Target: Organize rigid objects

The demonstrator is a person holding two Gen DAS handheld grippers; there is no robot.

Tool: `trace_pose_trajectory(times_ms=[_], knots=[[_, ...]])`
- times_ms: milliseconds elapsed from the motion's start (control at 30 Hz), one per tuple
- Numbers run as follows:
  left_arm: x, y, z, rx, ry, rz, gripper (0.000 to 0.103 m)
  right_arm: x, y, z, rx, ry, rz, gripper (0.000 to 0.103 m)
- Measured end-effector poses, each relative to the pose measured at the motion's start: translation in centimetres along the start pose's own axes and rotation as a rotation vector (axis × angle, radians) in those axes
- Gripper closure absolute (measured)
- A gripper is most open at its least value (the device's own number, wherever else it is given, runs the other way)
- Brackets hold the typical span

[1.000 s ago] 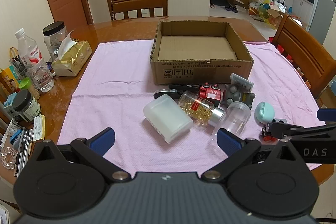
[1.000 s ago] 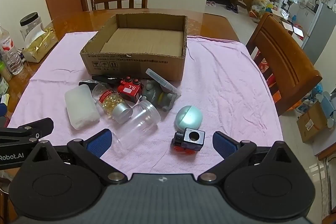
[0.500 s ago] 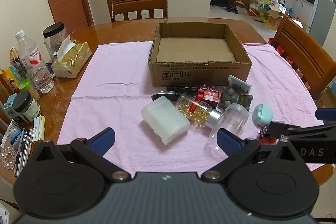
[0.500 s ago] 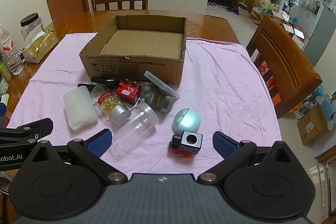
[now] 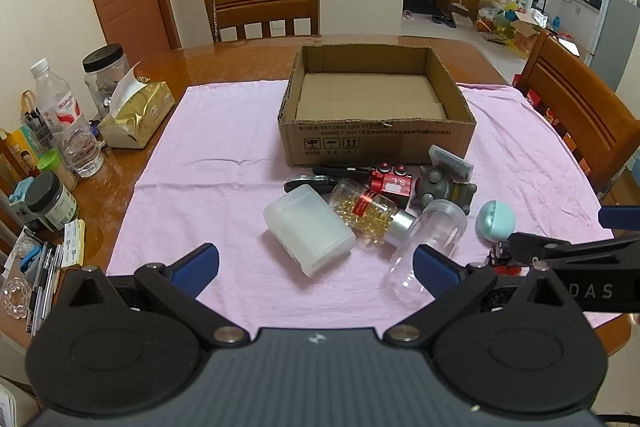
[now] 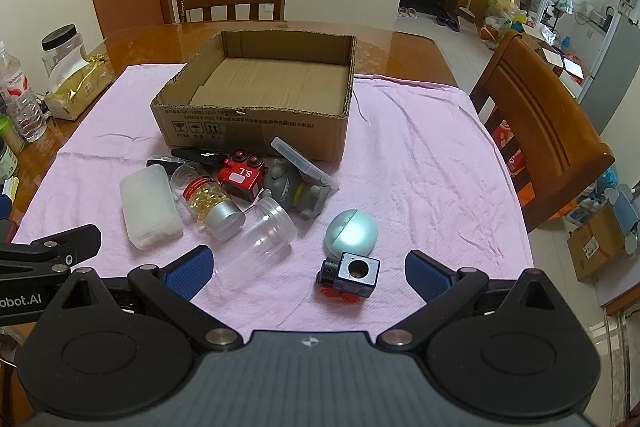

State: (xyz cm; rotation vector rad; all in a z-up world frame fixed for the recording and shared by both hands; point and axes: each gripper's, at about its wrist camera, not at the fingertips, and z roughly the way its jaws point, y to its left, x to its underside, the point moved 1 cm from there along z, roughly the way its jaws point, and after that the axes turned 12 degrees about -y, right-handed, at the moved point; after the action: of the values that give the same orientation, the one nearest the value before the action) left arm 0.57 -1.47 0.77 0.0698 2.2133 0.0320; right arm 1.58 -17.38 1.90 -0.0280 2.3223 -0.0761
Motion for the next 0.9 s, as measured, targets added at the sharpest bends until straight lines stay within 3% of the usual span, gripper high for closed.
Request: trace_pose_trajectory(times_ms=[467, 900], knots=[[-0.7, -1.1, -1.2, -0.012, -0.018, 0.0, 0.001, -0.6, -1.1, -0.8, -0.032, -0.022, -0.016, 0.0], [-0.9, -0.8, -0.4, 0.025, -0.02, 0.031, 0.001, -0.7, -1.1, -0.6, -0.035, -0.016, -0.005, 0.0]])
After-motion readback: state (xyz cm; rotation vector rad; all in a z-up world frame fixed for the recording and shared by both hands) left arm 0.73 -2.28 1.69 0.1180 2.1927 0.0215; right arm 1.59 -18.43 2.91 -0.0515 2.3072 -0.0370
